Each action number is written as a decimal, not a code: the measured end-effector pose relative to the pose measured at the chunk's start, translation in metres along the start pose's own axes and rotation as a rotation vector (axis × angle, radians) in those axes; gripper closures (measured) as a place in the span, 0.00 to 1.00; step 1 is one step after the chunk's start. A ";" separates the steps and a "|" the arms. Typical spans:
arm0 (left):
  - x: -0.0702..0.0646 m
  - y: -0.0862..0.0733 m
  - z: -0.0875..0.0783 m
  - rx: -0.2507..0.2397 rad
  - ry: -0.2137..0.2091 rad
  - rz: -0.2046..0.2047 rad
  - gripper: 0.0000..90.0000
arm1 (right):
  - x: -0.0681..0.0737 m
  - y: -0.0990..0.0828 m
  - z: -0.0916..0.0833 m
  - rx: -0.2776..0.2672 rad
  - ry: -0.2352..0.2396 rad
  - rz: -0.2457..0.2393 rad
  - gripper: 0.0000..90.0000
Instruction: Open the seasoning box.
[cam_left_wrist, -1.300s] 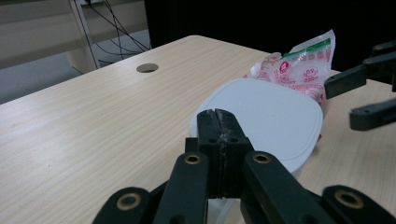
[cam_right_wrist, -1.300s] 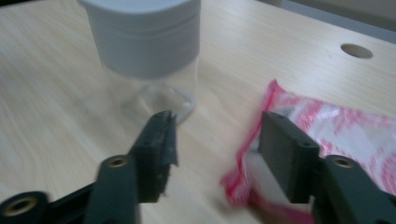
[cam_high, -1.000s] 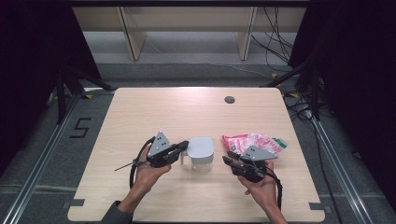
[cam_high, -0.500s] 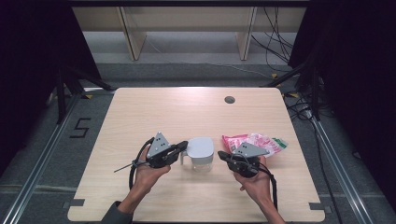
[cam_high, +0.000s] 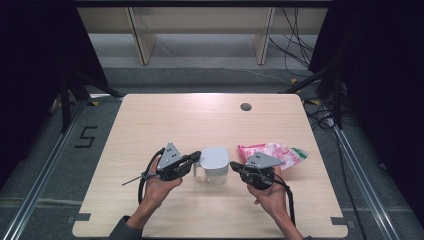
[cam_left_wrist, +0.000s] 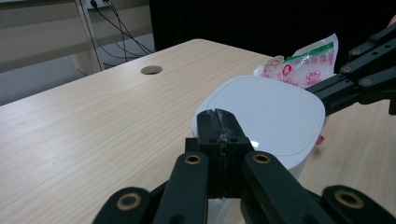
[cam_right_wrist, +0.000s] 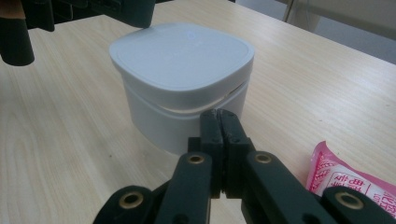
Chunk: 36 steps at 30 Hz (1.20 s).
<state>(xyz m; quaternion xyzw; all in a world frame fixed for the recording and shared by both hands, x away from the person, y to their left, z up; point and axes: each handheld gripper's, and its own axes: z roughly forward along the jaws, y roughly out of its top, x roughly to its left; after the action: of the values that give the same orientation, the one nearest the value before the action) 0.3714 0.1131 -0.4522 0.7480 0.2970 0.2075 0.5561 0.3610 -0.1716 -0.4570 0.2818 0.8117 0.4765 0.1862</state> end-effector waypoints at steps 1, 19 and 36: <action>0.000 0.000 0.000 -0.001 0.000 0.000 0.99 | 0.000 0.000 0.001 -0.010 -0.008 -0.009 1.00; 0.001 -0.002 -0.001 -0.009 -0.004 -0.040 0.96 | 0.004 0.013 0.000 0.009 0.001 -0.030 1.00; 0.007 -0.023 -0.035 0.062 0.007 -0.067 0.51 | 0.015 0.036 0.009 -0.015 0.018 -0.087 1.00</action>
<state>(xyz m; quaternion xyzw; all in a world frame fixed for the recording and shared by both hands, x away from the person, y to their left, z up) 0.3489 0.1471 -0.4635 0.7538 0.3301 0.1822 0.5381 0.3651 -0.1420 -0.4302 0.2405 0.8213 0.4766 0.2014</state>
